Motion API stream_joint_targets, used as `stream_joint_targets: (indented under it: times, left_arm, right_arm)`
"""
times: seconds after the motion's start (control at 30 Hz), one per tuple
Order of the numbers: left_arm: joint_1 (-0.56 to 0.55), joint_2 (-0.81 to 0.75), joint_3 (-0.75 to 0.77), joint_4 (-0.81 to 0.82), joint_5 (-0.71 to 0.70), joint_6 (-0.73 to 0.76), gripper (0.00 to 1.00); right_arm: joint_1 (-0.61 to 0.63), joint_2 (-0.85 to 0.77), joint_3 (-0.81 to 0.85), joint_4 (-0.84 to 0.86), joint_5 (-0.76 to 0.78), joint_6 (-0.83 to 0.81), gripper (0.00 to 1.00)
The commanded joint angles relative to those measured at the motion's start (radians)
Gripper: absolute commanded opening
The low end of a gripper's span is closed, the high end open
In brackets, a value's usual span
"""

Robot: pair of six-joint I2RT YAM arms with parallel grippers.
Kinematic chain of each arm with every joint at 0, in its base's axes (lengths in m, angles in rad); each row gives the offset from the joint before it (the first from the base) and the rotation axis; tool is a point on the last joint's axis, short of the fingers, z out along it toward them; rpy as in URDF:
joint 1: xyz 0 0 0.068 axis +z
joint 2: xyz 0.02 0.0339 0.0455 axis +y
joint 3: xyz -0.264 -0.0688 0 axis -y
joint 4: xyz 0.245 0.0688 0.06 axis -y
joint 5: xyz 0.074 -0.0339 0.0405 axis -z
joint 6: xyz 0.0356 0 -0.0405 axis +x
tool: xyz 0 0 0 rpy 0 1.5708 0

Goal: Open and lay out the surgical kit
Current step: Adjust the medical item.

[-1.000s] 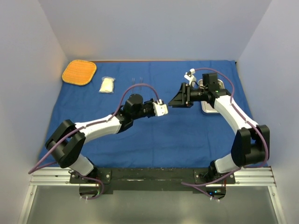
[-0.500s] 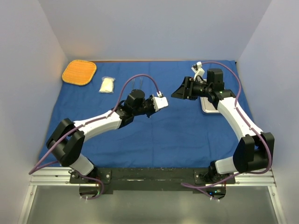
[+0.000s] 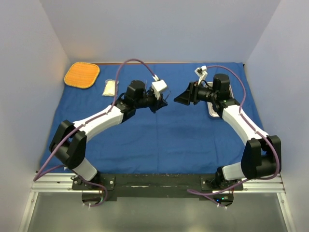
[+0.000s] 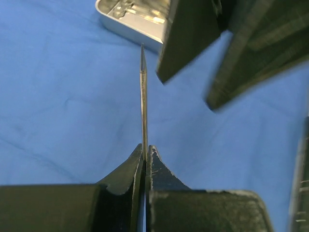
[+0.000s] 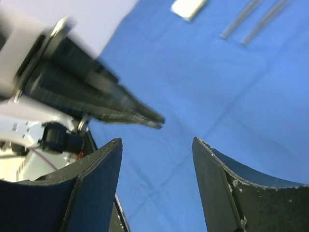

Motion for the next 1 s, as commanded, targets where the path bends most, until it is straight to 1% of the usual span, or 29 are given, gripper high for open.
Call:
stream_joint_targets:
  times: [0.0,0.1,0.23,0.4,0.43,0.53,0.63,0.67,0.73,0.77,0.8,0.83,0.9,0.93,0.97]
  left_arm:
    - [0.043,0.025,0.055,0.075,0.212,-0.283,0.00]
    - [0.046,0.050,0.072,0.075,0.281,-0.335,0.00]
    - [0.049,0.063,0.084,0.087,0.343,-0.375,0.00]
    - [0.048,0.057,0.079,0.125,0.375,-0.397,0.00]
    - [0.048,0.059,0.078,0.133,0.387,-0.405,0.00]
    - [0.054,0.057,0.064,0.184,0.424,-0.440,0.00]
    - [0.068,0.053,0.038,0.254,0.450,-0.487,0.00]
    - [0.077,0.051,0.030,0.269,0.455,-0.498,0.00]
    - [0.088,0.050,0.018,0.296,0.456,-0.515,0.00]
    - [0.089,0.051,0.016,0.297,0.455,-0.517,0.01]
    - [0.091,0.050,0.013,0.296,0.449,-0.518,0.06]
    - [0.092,0.050,0.010,0.294,0.432,-0.517,0.16]
    - [0.094,0.040,-0.003,0.299,0.418,-0.509,0.27]
    - [0.094,0.033,-0.013,0.303,0.398,-0.503,0.34]
    - [0.095,0.025,-0.022,0.326,0.389,-0.501,0.37]
  right_arm:
    - [0.043,-0.006,0.011,0.247,-0.102,0.035,0.63]
    - [0.062,0.017,0.017,0.339,-0.108,0.083,0.63]
    - [0.080,0.065,0.063,0.365,-0.113,0.106,0.61]
    - [0.095,0.112,0.075,0.480,-0.135,0.184,0.53]
    - [0.099,0.123,0.071,0.491,-0.141,0.197,0.46]
    - [0.099,0.134,0.056,0.543,-0.156,0.239,0.36]
    - [0.099,0.138,0.037,0.615,-0.177,0.295,0.23]
    - [0.099,0.143,0.036,0.650,-0.184,0.312,0.14]
    - [0.099,0.146,0.031,0.684,-0.191,0.351,0.02]
    - [0.097,0.148,0.031,0.702,-0.193,0.361,0.00]
    - [0.099,0.148,0.037,0.704,-0.188,0.364,0.00]
    - [0.099,0.146,0.039,0.706,-0.182,0.367,0.00]
    - [0.097,0.140,0.039,0.704,-0.143,0.372,0.00]
    - [0.096,0.138,0.039,0.707,-0.129,0.384,0.00]
    - [0.096,0.137,0.037,0.725,-0.116,0.393,0.00]
